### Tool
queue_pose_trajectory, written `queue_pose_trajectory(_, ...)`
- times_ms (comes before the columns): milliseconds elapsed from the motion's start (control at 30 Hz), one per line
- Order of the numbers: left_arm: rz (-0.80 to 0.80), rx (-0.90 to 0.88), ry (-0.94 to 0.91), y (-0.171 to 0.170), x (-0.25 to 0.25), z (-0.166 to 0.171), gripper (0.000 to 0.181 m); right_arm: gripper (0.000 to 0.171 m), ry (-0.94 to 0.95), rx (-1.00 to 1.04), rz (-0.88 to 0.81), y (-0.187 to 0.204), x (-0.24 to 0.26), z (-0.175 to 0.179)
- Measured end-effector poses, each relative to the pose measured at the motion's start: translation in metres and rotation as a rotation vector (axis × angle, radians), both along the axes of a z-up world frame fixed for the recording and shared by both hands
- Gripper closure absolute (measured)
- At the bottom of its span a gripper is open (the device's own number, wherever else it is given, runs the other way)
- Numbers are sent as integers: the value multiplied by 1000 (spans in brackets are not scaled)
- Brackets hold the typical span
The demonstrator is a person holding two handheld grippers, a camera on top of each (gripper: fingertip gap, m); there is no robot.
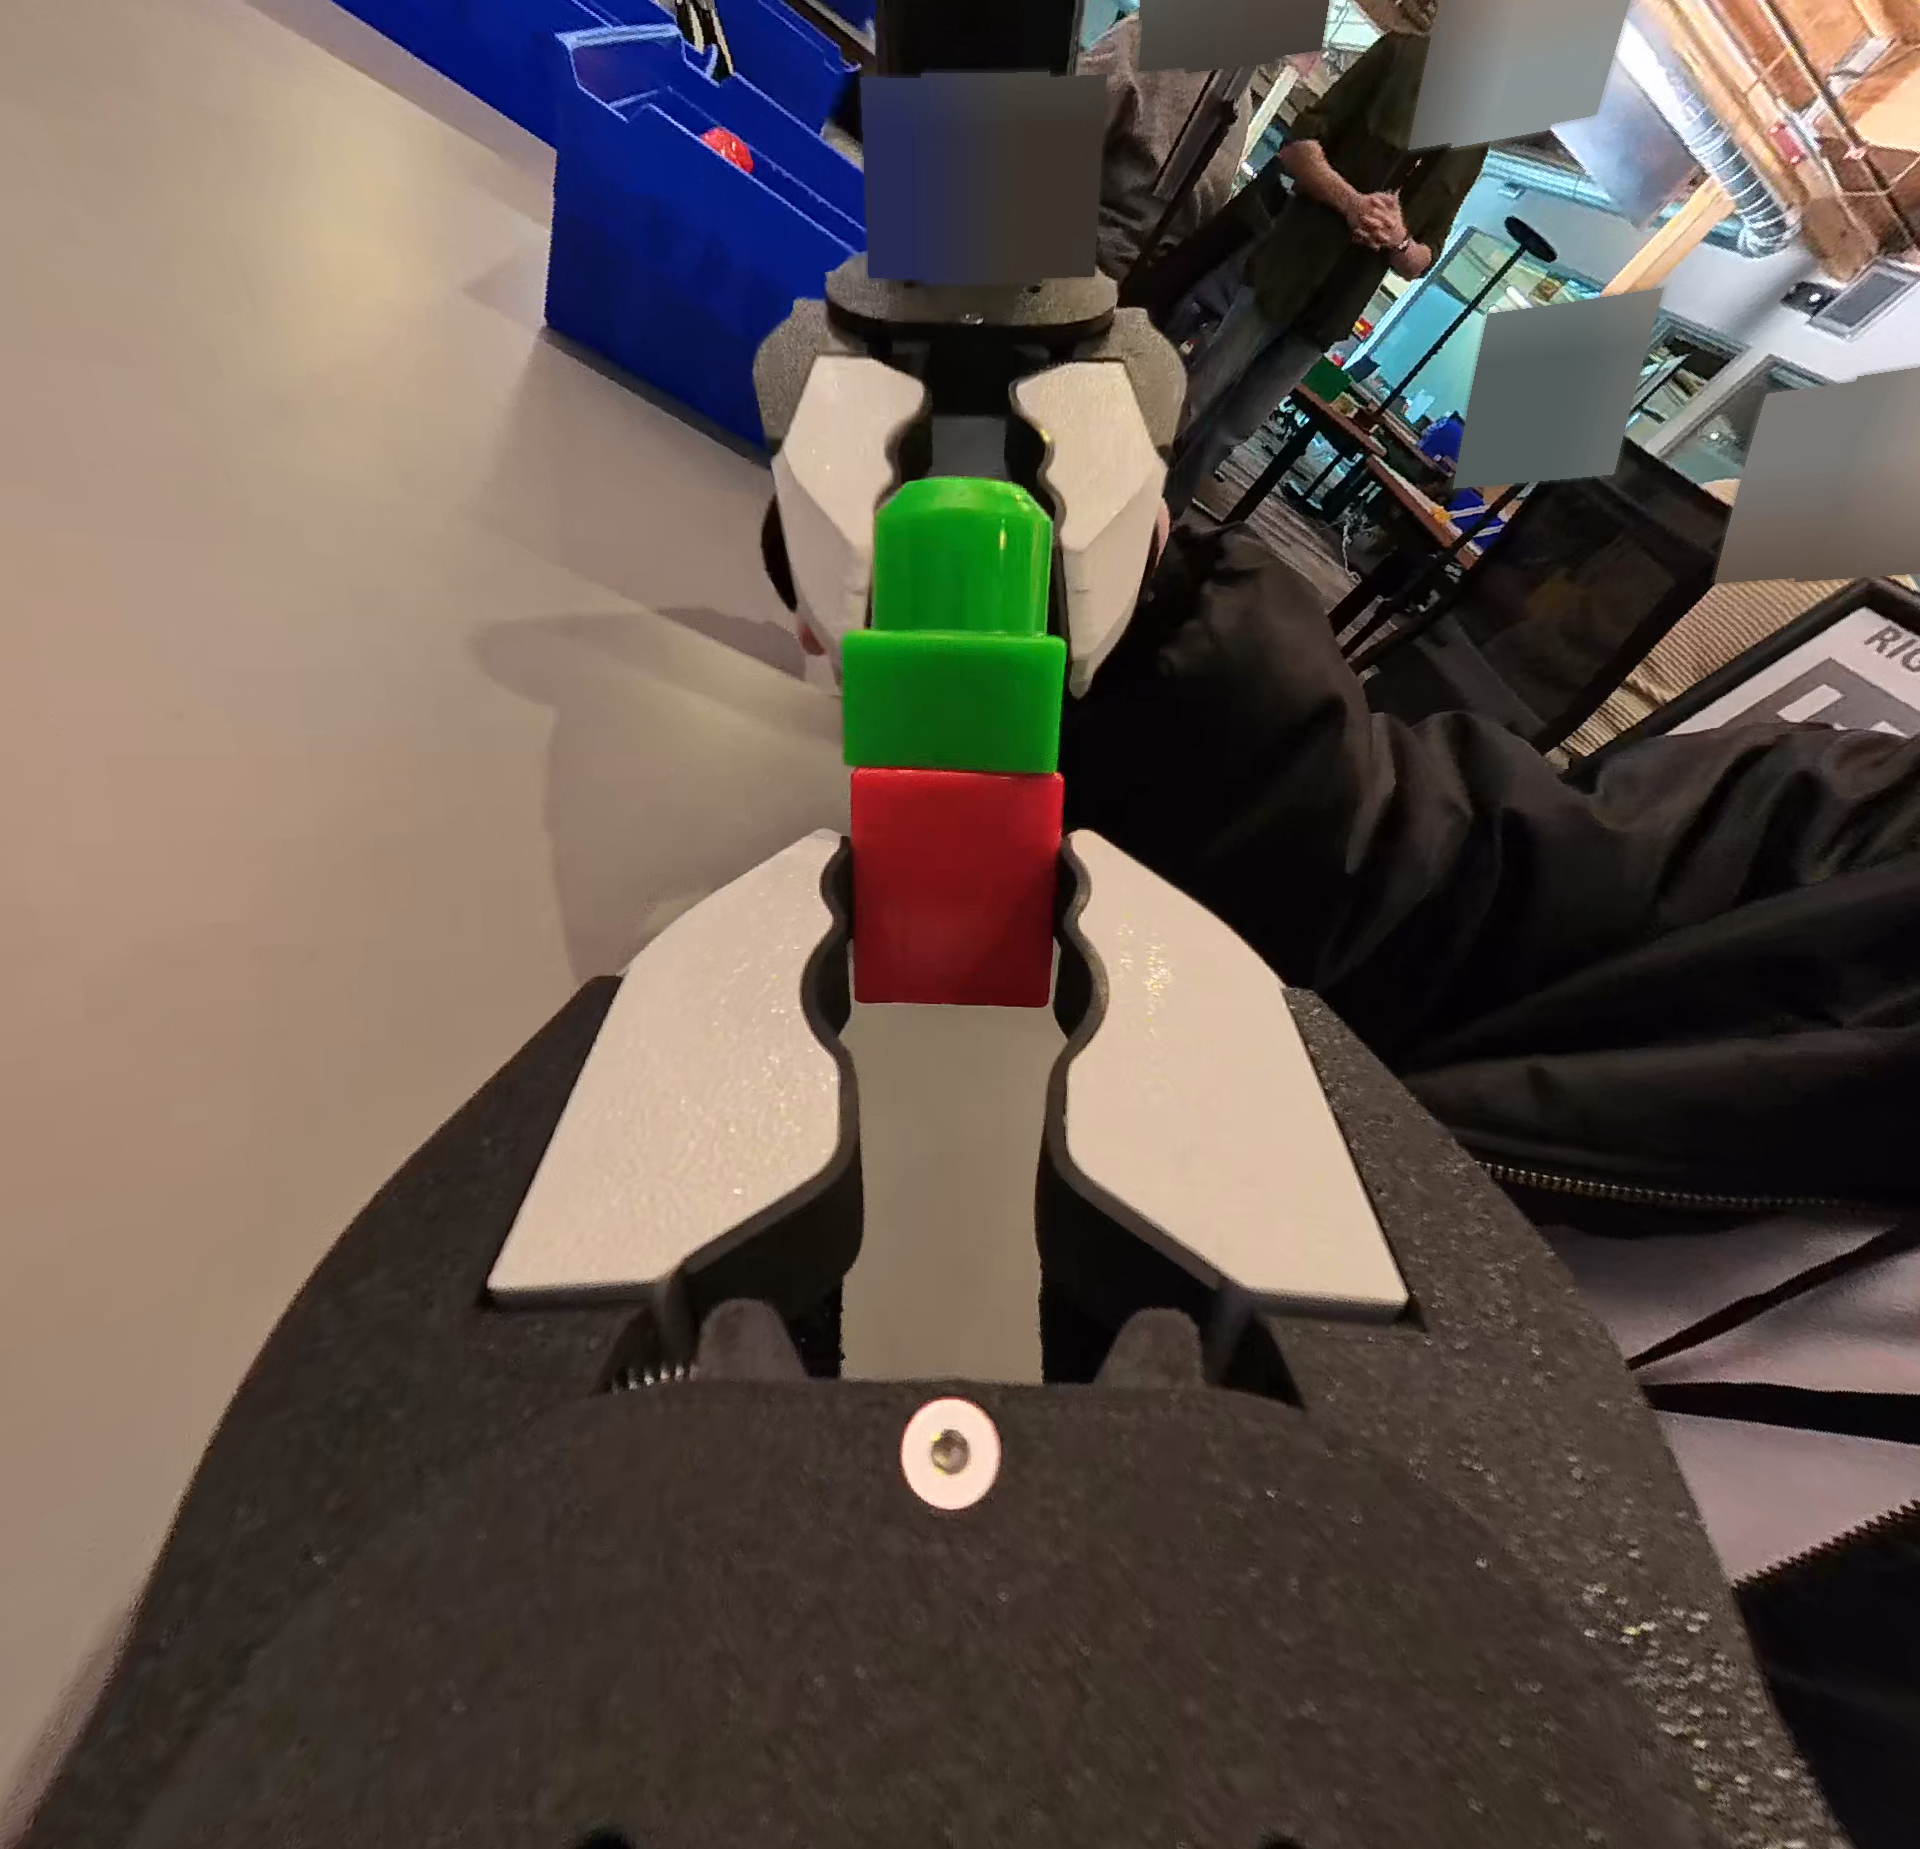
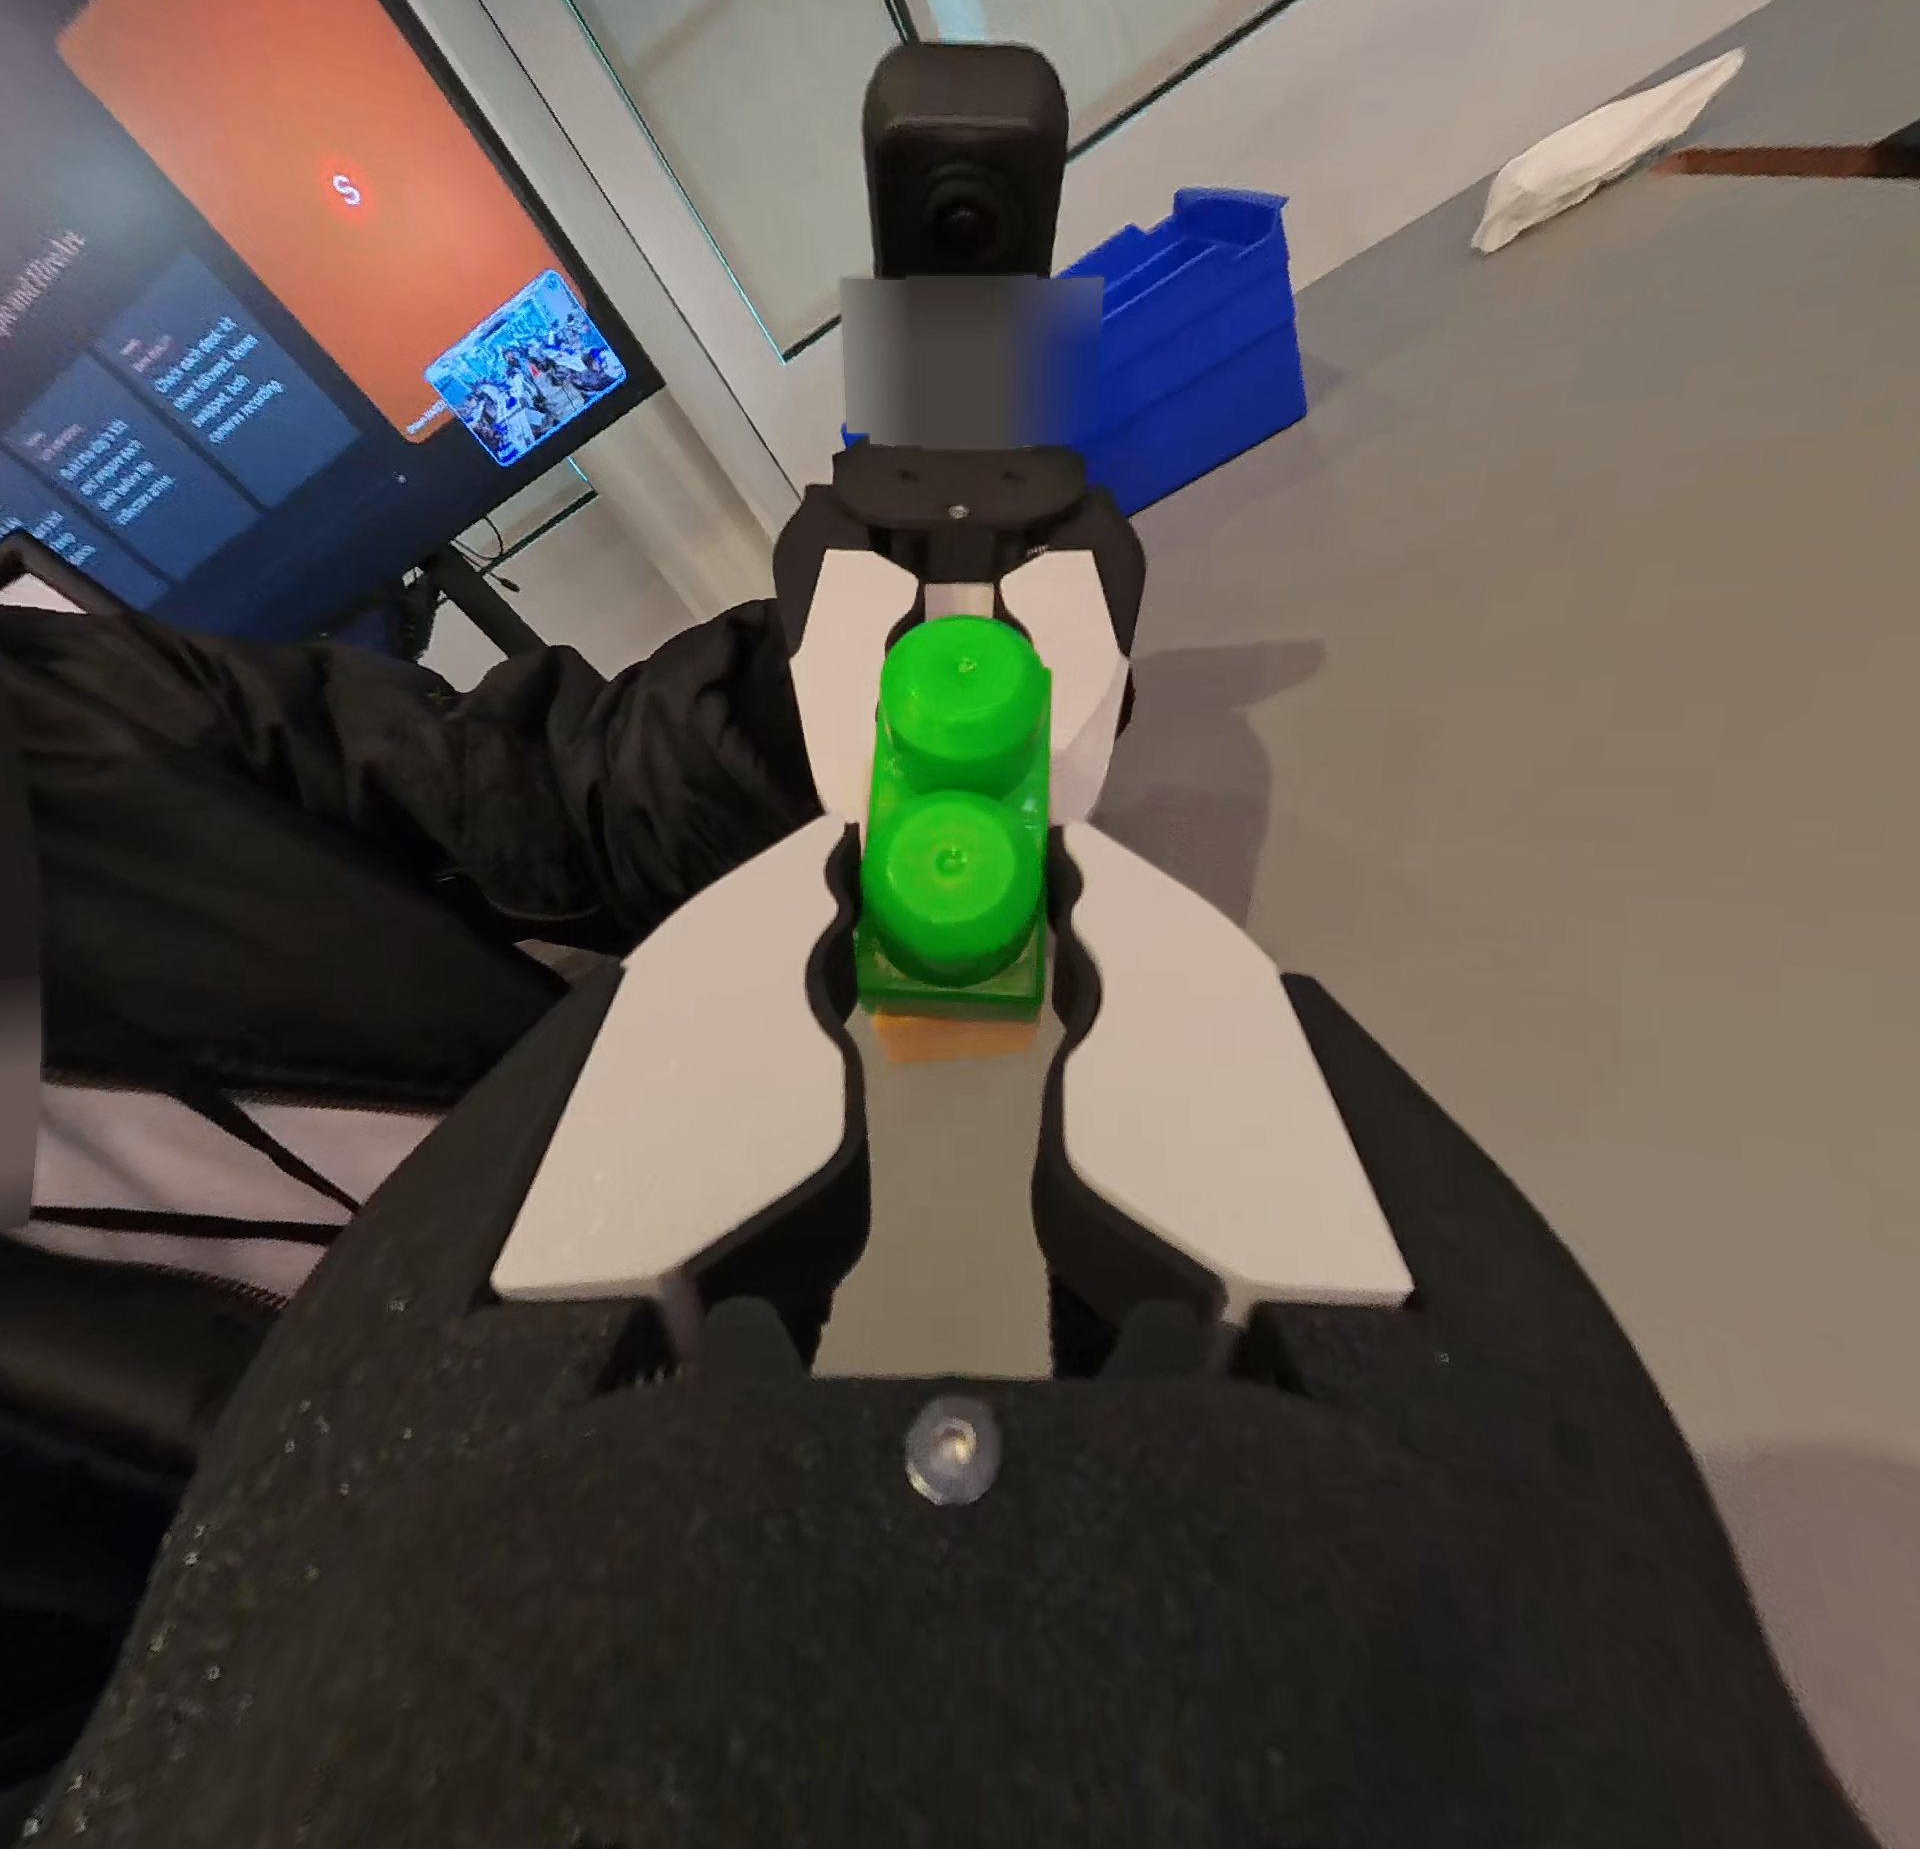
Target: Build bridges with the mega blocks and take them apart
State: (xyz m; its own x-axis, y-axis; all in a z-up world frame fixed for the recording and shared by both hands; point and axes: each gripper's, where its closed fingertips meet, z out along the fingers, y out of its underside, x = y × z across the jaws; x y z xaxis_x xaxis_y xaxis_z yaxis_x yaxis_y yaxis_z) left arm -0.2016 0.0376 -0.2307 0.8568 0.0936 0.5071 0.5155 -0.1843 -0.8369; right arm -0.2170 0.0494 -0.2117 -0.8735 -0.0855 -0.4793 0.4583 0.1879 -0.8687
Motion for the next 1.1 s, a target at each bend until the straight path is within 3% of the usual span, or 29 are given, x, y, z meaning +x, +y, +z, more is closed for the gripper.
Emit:
queue_pose_trajectory(167,19,22,-17,-2,-4,3,145,131,-22,43,14,0,1,-9)
queue_pose_trajectory(367,47,67,11,-4,-8,10,145,135,-10,3,2,-2,0,-2)
queue_pose_trajectory(500,87,205,-15,-14,-16,32,125,135,-61,-101,-55,-5,-10,14)
queue_pose_trajectory(700,80,246,-3,-7,-12,37,119,136,-187,-371,-169,2,-31,45)
queue_pose_trajectory(800,99,271,8,0,-11,39,119,135,-160,-346,-185,-5,-31,39)
queue_pose_trajectory(933,109,281,1,5,-11,36,130,135,-114,-341,-167,-16,-24,40)
queue_pose_trajectory(1000,135,291,28,2,-15,36,144,135,-98,-344,-151,-19,-21,41)
queue_pose_trajectory(1100,118,291,26,1,-13,37,144,135,-98,-350,-133,-20,-18,43)
